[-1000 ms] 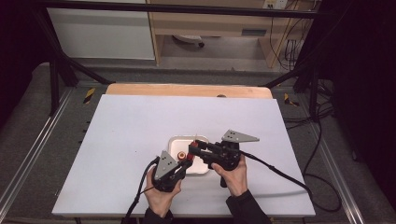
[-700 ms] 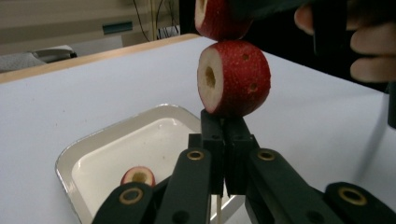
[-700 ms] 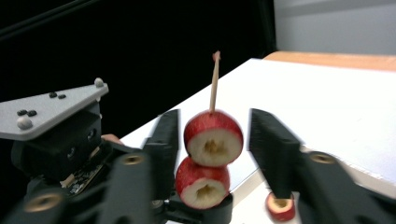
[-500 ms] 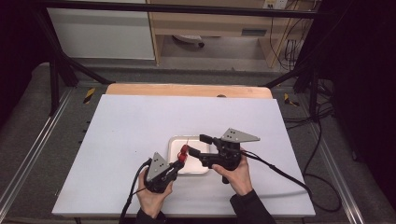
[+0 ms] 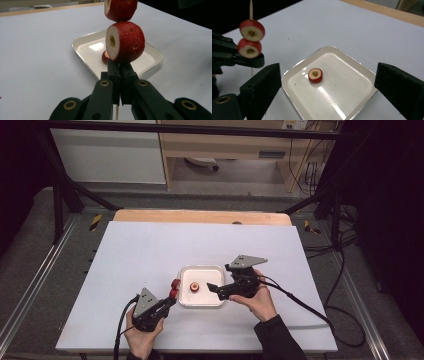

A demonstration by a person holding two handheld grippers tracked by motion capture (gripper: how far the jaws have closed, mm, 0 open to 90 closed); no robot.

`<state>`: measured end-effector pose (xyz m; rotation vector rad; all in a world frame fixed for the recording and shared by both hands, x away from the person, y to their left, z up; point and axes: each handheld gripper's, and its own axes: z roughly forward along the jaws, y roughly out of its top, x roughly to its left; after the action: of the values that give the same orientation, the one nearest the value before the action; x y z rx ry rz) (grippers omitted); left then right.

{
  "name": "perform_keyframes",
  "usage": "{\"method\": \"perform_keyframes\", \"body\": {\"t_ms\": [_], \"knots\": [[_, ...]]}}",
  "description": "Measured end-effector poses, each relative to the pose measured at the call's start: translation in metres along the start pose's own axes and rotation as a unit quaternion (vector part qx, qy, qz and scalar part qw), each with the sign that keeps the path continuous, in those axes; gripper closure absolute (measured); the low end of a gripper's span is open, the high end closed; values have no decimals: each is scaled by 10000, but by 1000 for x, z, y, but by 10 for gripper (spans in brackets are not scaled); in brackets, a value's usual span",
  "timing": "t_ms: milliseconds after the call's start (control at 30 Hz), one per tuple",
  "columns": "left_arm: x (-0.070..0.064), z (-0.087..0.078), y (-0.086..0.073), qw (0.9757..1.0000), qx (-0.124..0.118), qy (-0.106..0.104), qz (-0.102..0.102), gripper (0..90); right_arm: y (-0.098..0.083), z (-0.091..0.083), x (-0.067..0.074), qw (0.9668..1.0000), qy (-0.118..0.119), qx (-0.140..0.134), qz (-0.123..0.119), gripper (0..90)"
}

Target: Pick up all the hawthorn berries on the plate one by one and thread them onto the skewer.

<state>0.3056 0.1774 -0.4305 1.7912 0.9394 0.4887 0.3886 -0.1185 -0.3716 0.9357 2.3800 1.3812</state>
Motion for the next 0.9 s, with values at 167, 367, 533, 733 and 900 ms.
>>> {"method": "perform_keyframes", "body": {"t_ms": [167, 367, 533, 733, 900], "knots": [[9, -4, -8, 9999, 74, 63, -120, 889, 9, 15, 3, 9976, -2, 648, -237, 93], [14, -6, -11, 9998, 118, 47, -180, 889, 20, 46, 10, 9895, 82, 1365, -474, 135], [17, -7, -14, 9996, 143, 53, -231, 889, 28, 68, 15, 9831, 178, 1748, -510, 194], [19, -8, -15, 9995, 170, 73, -237, 889, 30, 89, 15, 9756, 200, 2111, -576, 281], [20, -8, -16, 9995, 192, 79, -223, 888, 25, 101, 13, 9695, 199, 2347, -683, 352]]}}
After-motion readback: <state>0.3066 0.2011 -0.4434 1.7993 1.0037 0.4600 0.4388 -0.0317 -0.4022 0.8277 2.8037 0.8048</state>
